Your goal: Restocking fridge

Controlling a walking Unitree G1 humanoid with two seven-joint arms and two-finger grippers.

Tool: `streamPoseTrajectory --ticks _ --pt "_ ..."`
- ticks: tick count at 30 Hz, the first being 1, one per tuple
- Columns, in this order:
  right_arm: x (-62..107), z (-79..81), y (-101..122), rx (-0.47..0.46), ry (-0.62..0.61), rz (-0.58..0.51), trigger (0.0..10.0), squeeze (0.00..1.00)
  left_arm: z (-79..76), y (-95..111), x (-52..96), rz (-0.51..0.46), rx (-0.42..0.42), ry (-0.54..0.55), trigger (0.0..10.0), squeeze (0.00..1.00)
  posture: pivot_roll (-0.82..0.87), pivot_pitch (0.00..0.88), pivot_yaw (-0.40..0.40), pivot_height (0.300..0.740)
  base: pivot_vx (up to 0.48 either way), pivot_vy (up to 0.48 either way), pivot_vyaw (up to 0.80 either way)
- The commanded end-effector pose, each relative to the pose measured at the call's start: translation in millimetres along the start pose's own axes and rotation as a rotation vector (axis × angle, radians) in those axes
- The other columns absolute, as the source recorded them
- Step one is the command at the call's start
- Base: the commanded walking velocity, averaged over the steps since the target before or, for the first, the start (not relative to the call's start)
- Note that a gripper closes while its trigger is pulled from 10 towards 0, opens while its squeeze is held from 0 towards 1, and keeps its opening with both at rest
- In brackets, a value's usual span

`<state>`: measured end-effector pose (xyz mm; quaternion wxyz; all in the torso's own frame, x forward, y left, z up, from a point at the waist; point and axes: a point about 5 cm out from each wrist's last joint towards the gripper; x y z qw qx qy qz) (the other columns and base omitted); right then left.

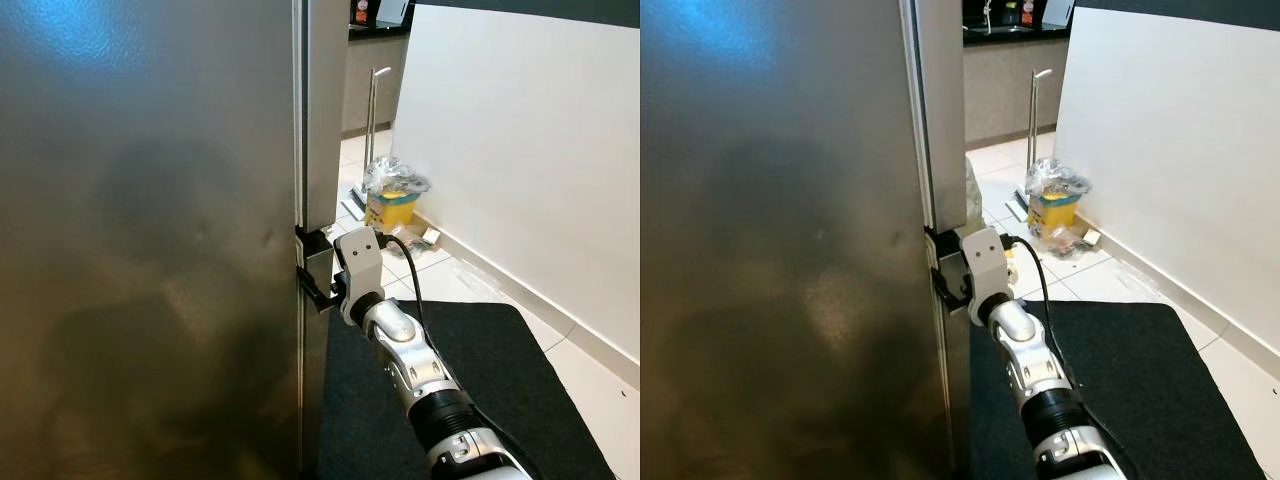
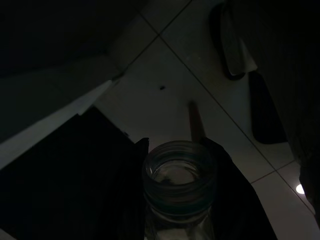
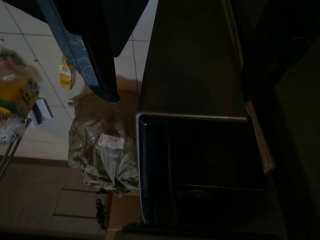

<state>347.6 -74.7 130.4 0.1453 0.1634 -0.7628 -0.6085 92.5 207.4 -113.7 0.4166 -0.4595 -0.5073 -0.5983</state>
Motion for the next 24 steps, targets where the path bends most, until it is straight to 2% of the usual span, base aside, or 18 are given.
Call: streamPoseTrajectory --ticks 1,13,19,24 --pt "8.3 -27.4 -17.5 -0.017 -0.151 0.091 10.0 0.00 -3.3 -0.1 -0.4 0.003 -0.001 -0.009 10.0 0.00 -0.04 0.000 0.000 0.740 0.000 0.000 0.00" --pt "8.9 -30.5 -20.2 -0.015 -0.168 0.103 10.0 0.00 -3.0 0.1 -0.4 0.002 -0.002 -0.008 10.0 0.00 -0.04 0.000 0.000 0.740 0.000 0.000 0.00" --pt "9.4 -29.5 -21.7 -0.021 -0.168 0.105 10.0 0.00 -5.8 3.1 -0.4 -0.018 0.012 -0.047 10.0 0.00 -0.04 0.000 0.000 0.740 0.000 0.000 0.00" --pt "9.4 -28.7 -22.4 -0.026 -0.166 0.105 10.0 0.00 -3.2 6.2 -0.2 -0.034 0.009 -0.029 10.0 0.00 -0.04 0.001 0.002 0.740 0.000 -0.450 0.00"
Point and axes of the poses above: a point about 5 cm out from each wrist's last joint towards the gripper, its own x axis pointing back from the gripper into the wrist, its own y axis along the axis of the wrist's last joint, z = x × y, and after that the axes turned 8 degrees about x, right-handed
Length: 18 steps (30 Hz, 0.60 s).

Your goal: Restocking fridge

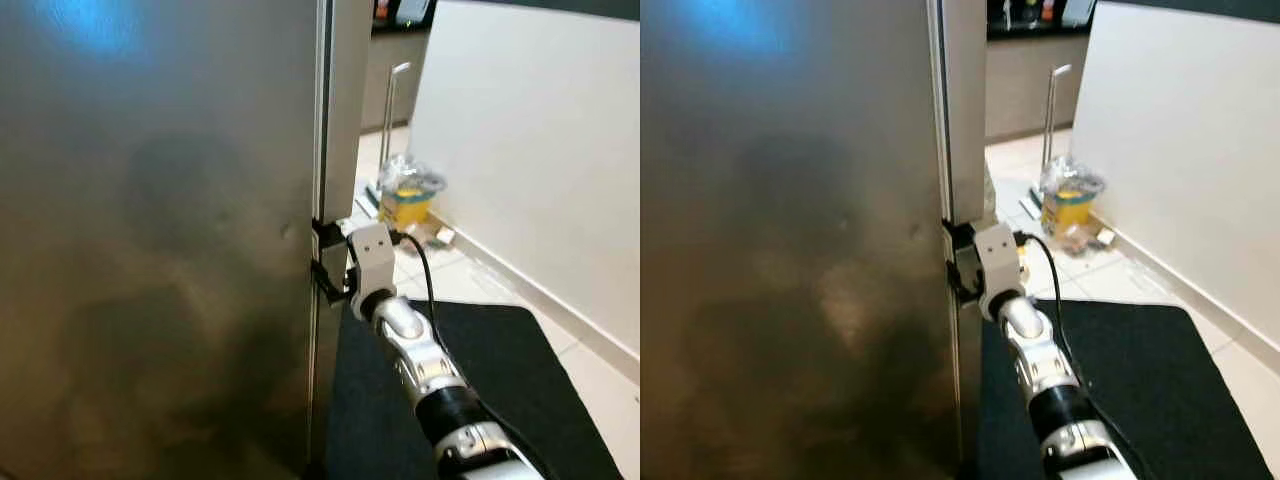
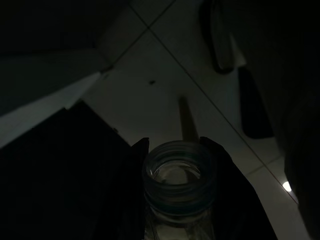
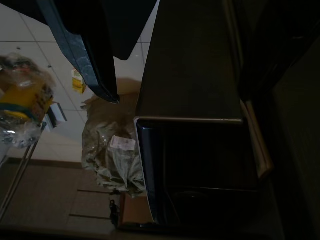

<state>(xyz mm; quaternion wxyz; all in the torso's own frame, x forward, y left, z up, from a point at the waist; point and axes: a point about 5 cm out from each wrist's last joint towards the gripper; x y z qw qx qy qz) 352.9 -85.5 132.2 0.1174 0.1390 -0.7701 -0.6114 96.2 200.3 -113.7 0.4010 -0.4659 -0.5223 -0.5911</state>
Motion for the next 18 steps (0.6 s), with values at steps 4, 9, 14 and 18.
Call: streamPoseTrajectory --ticks 4,9,14,18 --pt "7.9 -16.9 -21.7 -0.030 -0.090 0.101 10.0 0.00 4.4 2.8 0.6 -0.017 0.002 0.019 10.0 0.00 -0.04 0.000 0.001 0.740 0.000 0.000 0.00" --pt "7.9 -16.0 -22.6 -0.029 -0.088 0.103 10.0 0.00 3.5 1.7 0.5 -0.013 0.006 0.013 10.0 0.00 -0.04 0.000 0.002 0.740 0.000 0.000 0.00" --pt "8.1 -15.4 -22.9 -0.028 -0.086 0.103 10.0 0.00 2.8 0.0 0.5 -0.009 0.004 0.012 10.0 0.00 -0.04 0.000 0.002 0.740 0.000 0.000 0.00" --pt "8.0 -15.6 -23.1 -0.026 -0.087 0.104 10.0 0.00 2.9 -0.4 0.5 -0.007 0.004 0.013 10.0 0.00 -0.04 0.000 0.002 0.740 0.000 0.000 0.00"
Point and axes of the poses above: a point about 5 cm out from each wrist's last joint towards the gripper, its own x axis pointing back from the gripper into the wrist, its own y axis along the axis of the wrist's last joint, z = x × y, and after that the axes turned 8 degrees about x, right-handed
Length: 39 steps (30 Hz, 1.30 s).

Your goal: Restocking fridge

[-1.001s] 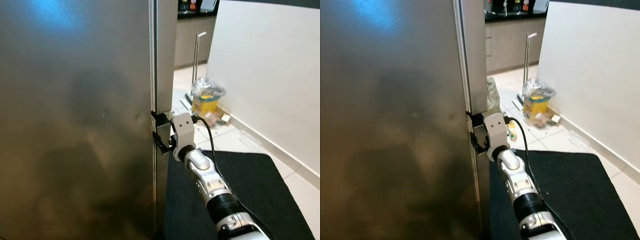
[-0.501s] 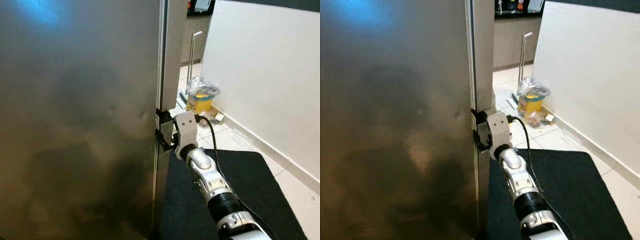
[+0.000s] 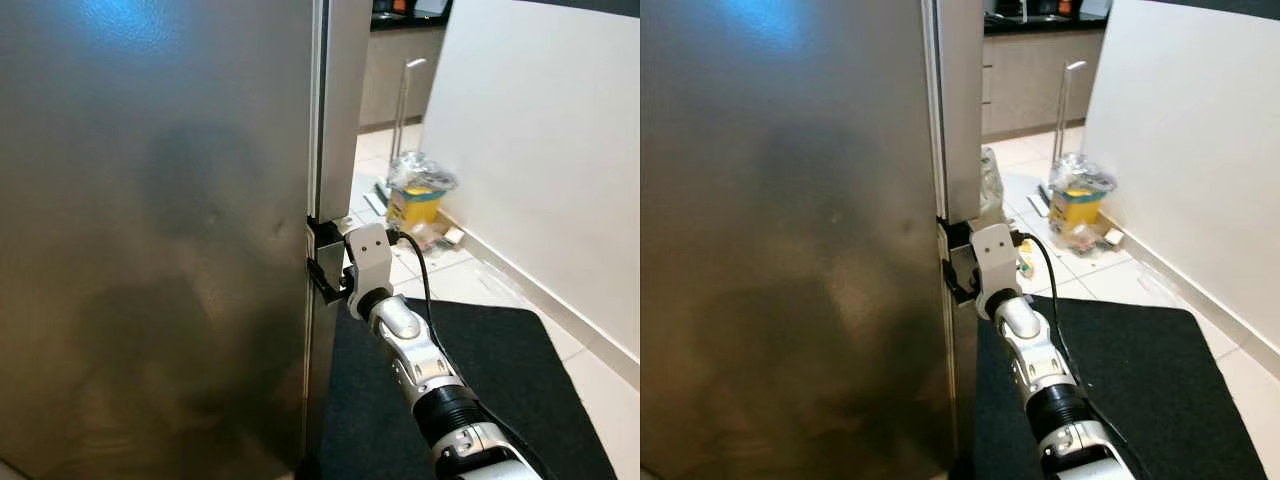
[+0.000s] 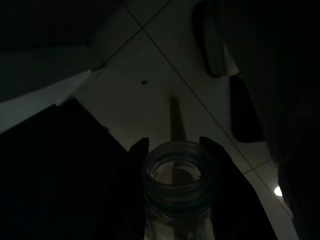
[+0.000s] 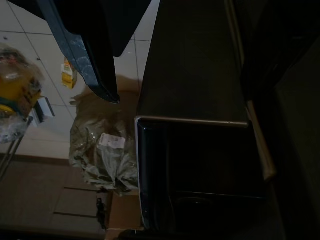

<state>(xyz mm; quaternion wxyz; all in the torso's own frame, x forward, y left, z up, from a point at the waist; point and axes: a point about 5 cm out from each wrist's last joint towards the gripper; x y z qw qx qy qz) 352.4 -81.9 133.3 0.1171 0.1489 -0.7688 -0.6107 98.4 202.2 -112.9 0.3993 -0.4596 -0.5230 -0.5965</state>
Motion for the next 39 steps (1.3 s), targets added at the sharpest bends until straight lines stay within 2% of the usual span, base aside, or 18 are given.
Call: streamPoseTrajectory --ticks 1,39 --pt "9.4 -18.8 -24.9 -0.027 -0.100 0.120 10.0 0.00 0.8 -2.5 0.2 0.007 0.005 0.003 10.0 0.00 -0.04 0.000 0.001 0.740 0.000 0.000 0.00" --pt "18.0 -43.1 -39.1 0.019 -0.245 0.206 10.0 0.00 2.6 -2.5 0.5 0.005 -0.002 0.007 10.0 0.00 -0.04 0.004 0.006 0.740 0.000 0.000 0.00"
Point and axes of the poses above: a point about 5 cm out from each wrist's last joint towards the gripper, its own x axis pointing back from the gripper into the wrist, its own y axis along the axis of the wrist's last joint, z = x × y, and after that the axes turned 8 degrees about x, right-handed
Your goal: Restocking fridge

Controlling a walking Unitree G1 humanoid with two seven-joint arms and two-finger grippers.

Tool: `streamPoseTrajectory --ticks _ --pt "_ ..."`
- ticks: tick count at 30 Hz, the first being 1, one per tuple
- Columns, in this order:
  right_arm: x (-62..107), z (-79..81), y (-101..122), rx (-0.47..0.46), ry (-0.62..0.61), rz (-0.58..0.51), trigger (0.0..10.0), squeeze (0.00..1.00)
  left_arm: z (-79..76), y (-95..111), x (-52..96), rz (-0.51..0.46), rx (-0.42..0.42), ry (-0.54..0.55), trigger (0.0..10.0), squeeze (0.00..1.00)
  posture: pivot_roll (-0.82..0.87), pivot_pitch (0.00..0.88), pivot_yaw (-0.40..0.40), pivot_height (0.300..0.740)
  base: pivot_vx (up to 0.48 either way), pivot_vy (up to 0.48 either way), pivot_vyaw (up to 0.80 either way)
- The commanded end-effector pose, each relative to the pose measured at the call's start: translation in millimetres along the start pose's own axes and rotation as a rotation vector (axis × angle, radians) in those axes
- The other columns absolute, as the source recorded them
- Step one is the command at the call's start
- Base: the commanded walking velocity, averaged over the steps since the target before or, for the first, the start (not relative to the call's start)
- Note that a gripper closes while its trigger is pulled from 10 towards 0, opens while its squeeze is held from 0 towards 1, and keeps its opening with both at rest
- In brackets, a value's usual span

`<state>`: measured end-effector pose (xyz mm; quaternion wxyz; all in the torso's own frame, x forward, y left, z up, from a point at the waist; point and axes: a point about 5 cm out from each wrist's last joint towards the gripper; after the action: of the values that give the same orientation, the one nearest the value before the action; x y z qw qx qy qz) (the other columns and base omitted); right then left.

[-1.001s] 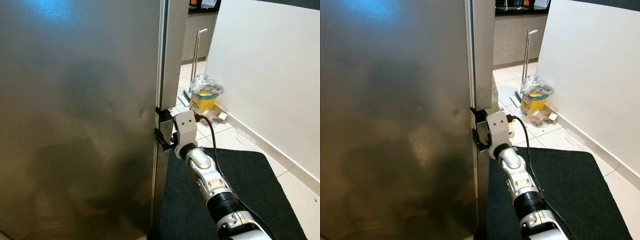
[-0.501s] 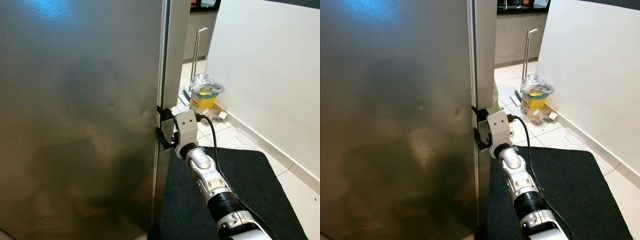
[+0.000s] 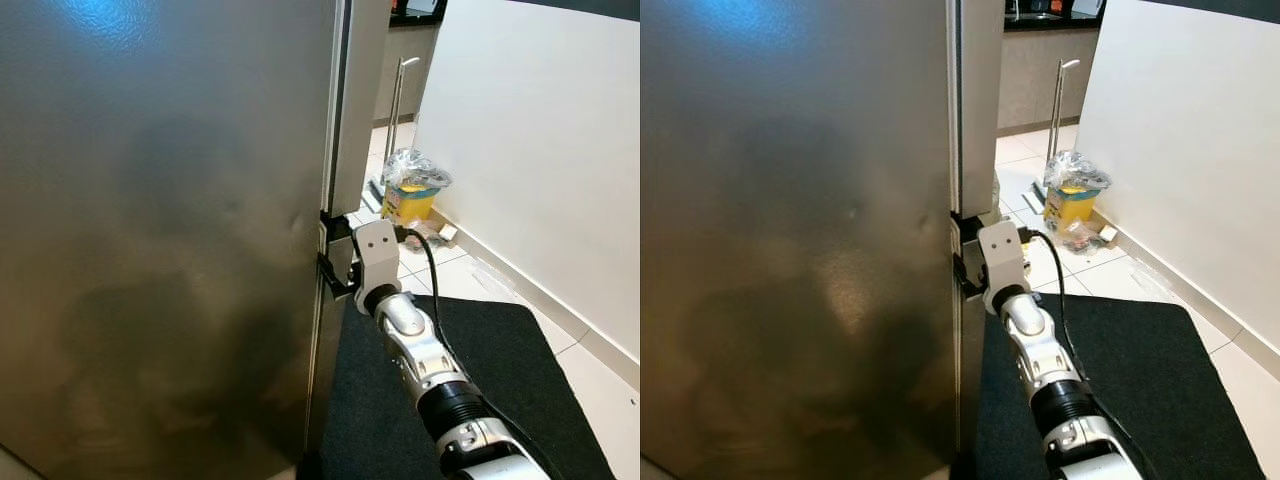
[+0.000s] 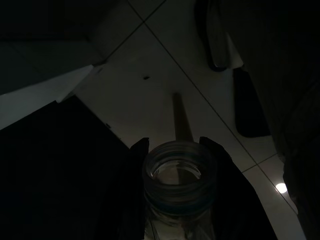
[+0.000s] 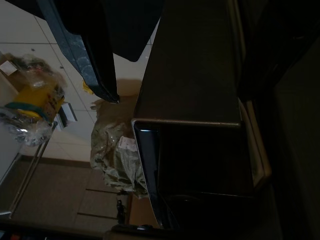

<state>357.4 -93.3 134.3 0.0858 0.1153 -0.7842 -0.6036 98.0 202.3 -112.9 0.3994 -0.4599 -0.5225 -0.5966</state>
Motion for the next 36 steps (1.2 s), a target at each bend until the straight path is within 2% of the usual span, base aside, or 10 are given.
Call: streamPoseTrajectory --ticks 1,12,27,36 --pt "15.5 -32.1 -39.8 -0.004 -0.156 0.193 10.0 0.00 2.6 -2.3 0.5 0.005 -0.002 0.007 10.0 0.00 -0.04 0.005 0.006 0.740 0.000 0.000 0.00" --pt "16.5 -36.2 -41.7 0.004 -0.170 0.203 10.0 0.00 2.4 -2.4 0.5 0.005 -0.003 0.006 10.0 0.00 -0.04 0.005 0.006 0.740 0.000 0.000 0.00" --pt "23.3 -47.5 -55.4 0.028 -0.228 0.272 10.0 0.00 1.8 -2.3 0.4 0.004 -0.003 0.004 10.0 0.00 -0.04 0.005 0.007 0.740 0.000 0.000 0.00" --pt "24.2 -44.9 -59.5 0.016 -0.220 0.287 10.0 0.00 1.7 -1.5 0.4 0.000 -0.002 -0.001 10.0 0.00 -0.04 0.007 0.008 0.740 0.000 0.000 0.00"
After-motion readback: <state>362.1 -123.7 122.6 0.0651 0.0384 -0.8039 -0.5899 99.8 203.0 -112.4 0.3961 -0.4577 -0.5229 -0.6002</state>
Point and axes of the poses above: a point about 5 cm out from each wrist's last joint towards the gripper, its own x axis pointing back from the gripper into the wrist, its own y axis along the axis of the wrist's last joint, z = x × y, and after that the axes turned 8 degrees about x, right-handed
